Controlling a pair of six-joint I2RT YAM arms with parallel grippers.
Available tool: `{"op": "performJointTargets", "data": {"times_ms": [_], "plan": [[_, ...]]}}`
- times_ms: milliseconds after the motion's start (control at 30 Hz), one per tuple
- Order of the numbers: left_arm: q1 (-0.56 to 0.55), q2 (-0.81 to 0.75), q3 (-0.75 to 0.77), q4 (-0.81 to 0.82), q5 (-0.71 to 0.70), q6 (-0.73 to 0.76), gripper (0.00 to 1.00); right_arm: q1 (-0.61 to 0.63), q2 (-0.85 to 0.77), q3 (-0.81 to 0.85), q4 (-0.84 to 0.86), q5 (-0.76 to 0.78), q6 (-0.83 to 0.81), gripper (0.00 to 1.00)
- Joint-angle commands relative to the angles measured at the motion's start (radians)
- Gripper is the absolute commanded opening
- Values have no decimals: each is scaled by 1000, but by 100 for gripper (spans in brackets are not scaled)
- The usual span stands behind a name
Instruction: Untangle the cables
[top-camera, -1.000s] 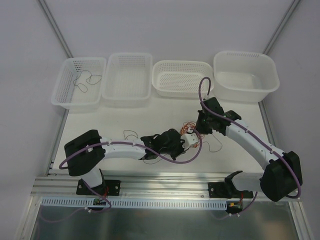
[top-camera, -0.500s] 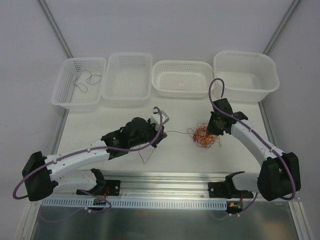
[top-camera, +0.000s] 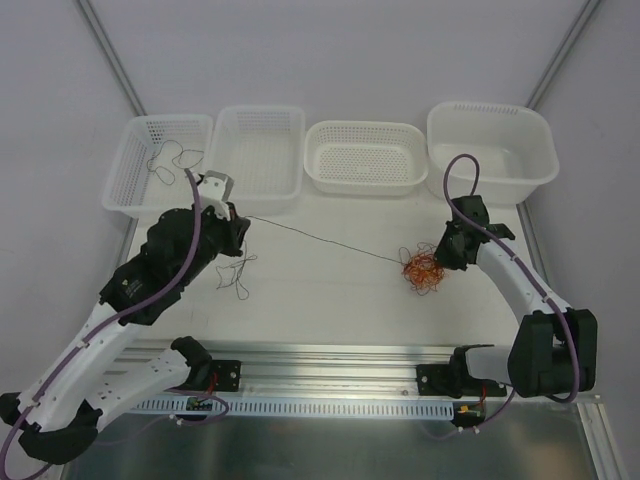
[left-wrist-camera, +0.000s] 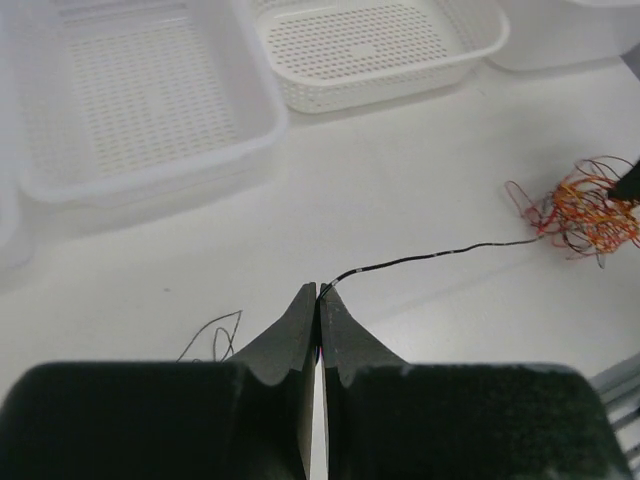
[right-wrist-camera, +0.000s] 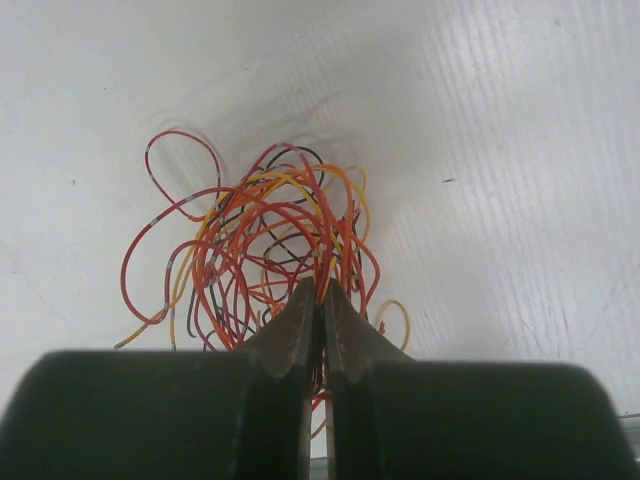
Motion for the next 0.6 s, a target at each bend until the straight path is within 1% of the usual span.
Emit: {"op": "performJointTargets", "data": {"times_ms": [0, 33, 100, 133, 167, 267, 300, 367, 433, 500, 533, 567], "plan": [[53, -22, 150, -194, -195, 19, 0, -49, -5, -3, -11, 22, -39, 1], [67, -19, 181, -216, -257, 27, 0, -58, -5, -6, -10, 20, -41, 1], [108, -4, 271, -263, -311, 35, 0, -89, -3, -14, -7, 14, -44, 1], [122, 6, 297, -301, -366, 45, 0, -101, -2, -17, -7, 8, -46, 1], [142, 15, 340, -317, -387, 48, 0, -113, 0, -17, -8, 3, -47, 1], [182, 59, 391, -366, -437, 42, 0, -168, 0, -23, -5, -18, -52, 1], [217, 66, 396, -377, -439, 38, 0, -199, 0, -23, -5, -24, -52, 1], [252, 87, 391, -387, -415, 25, 0, -239, -5, -20, -8, -41, -53, 1], [333, 102, 385, -394, -392, 12, 0, -265, -11, -14, -11, -46, -50, 1], [408, 119, 373, -391, -304, -1, 0, -317, -14, -11, -17, -64, -42, 1], [495, 124, 367, -391, -267, -19, 0, -334, -16, -9, -18, -82, -33, 1], [533, 138, 360, -389, -232, -24, 0, -362, -20, -6, -18, -87, -30, 1]]}}
